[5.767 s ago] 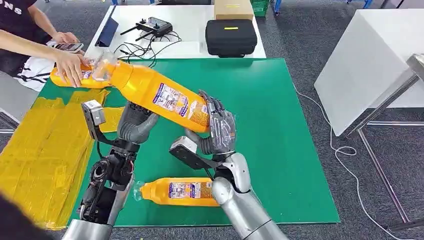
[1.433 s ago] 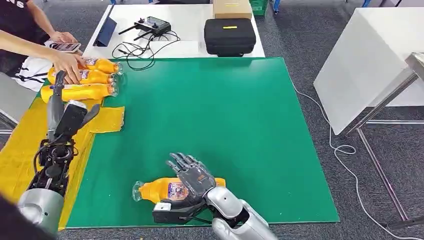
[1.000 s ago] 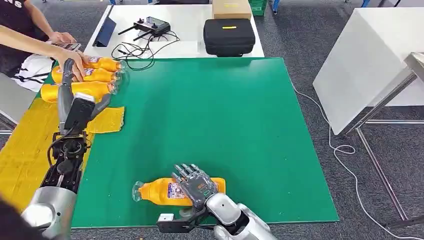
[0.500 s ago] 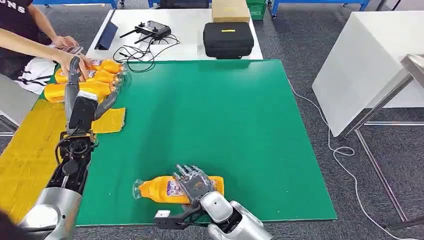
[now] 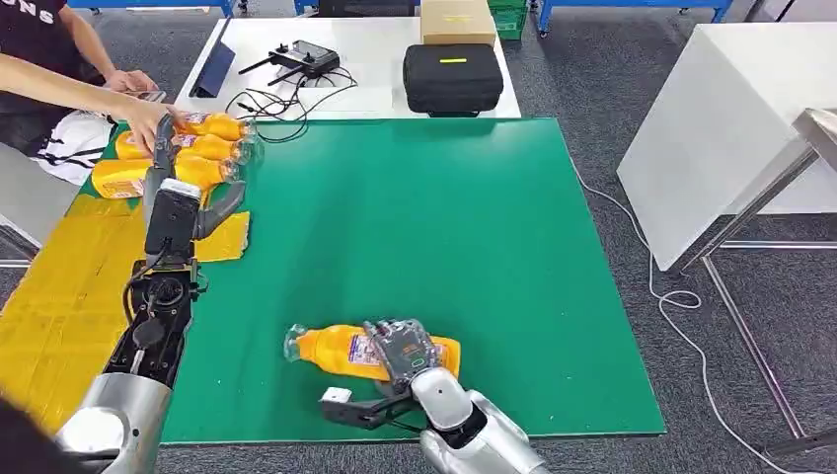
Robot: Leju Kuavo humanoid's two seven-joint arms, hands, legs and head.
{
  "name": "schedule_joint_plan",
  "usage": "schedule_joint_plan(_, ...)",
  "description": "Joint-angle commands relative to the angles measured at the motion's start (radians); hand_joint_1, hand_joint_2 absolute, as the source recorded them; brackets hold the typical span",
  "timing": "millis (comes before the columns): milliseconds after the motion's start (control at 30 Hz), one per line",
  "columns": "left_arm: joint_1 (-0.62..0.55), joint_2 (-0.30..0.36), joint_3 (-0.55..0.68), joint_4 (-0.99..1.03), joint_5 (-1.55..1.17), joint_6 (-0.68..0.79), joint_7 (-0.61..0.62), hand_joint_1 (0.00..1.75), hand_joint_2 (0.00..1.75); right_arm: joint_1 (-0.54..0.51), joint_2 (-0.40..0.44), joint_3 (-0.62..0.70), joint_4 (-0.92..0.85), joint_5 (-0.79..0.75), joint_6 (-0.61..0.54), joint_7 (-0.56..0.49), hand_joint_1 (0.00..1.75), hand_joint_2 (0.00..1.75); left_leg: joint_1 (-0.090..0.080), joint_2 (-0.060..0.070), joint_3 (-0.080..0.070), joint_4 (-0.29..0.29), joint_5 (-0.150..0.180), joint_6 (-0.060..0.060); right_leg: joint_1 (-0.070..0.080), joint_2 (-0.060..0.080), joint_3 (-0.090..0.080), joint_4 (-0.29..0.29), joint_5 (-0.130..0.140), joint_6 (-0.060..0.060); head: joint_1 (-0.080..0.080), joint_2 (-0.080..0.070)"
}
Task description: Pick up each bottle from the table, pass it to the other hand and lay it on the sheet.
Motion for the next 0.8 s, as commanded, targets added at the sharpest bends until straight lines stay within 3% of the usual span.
schedule_joint_plan(33,0.056,-0.034,-0.063,-0.132,0.044,-0.112,0.075,0.00,1.75,0.003,0.006,-0.319,-0.178,-0.108,-0.273,-0.099,1.75,1.75,0.000,0.000,-0.003,0.000,-0.001,0.000,0.000,-0.001,-0.002,0.001,-0.001,0.001,0.000,0.000)
schedule_joint_plan(133,0.077,-0.050,-0.102,-0.179,0.066,-0.178,0.112,0.00,1.75,0.030,0.006,-0.398,-0.278,-0.173,-0.399,-0.183,1.75,1.75,0.000,-0.001,-0.004,0.000,-0.001,0.000,0.000,-0.003,-0.004,0.000,-0.001,0.001,0.000,0.000)
schedule_joint_plan(200,0.076,-0.061,-0.125,-0.185,0.077,-0.212,0.125,0.00,1.75,0.034,0.001,-0.417,-0.303,-0.183,-0.408,-0.201,1.75,1.75,0.000,-0.003,-0.004,0.000,-0.002,0.000,-0.001,-0.004,-0.003,0.001,-0.002,0.001,-0.001,0.000)
schedule_joint_plan(333,0.076,-0.064,-0.160,-0.180,0.192,-0.395,0.159,0.00,1.75,0.055,0.021,-0.467,-0.382,-0.280,-0.528,-0.334,1.75,1.75,0.000,-0.003,-0.005,0.001,-0.002,0.001,0.000,-0.004,-0.004,0.001,-0.003,0.001,0.000,0.000)
schedule_joint_plan(467,0.087,-0.072,-0.187,-0.177,0.343,-0.598,0.173,0.00,1.75,0.078,0.066,-0.571,-0.448,-0.297,-0.528,-0.480,1.75,1.75,0.000,-0.002,-0.007,0.000,-0.002,0.000,0.000,-0.003,-0.007,0.000,-0.002,0.001,0.000,0.000)
schedule_joint_plan(567,0.090,-0.083,-0.196,-0.172,0.434,-0.702,0.179,0.00,1.75,0.077,0.083,-0.586,-0.454,-0.301,-0.528,-0.524,1.75,1.75,0.000,-0.002,-0.007,0.000,-0.002,0.000,0.000,-0.005,-0.007,0.001,-0.003,0.001,0.000,0.000)
schedule_joint_plan(667,0.102,-0.093,-0.207,-0.189,0.468,-0.739,0.181,0.00,1.75,0.085,0.097,-0.589,-0.471,-0.282,-0.528,-0.534,1.75,1.75,0.000,-0.001,-0.009,0.000,-0.001,0.000,0.000,-0.003,-0.009,0.000,-0.001,0.001,0.000,0.000)
schedule_joint_plan(800,0.126,-0.095,-0.239,-0.241,0.480,-0.744,0.183,0.00,1.75,0.092,0.104,-0.584,-0.482,-0.264,-0.528,-0.540,1.75,1.75,0.001,0.000,0.002,-0.002,-0.005,0.001,0.001,-0.005,0.002,-0.002,-0.005,0.002,0.000,0.000)
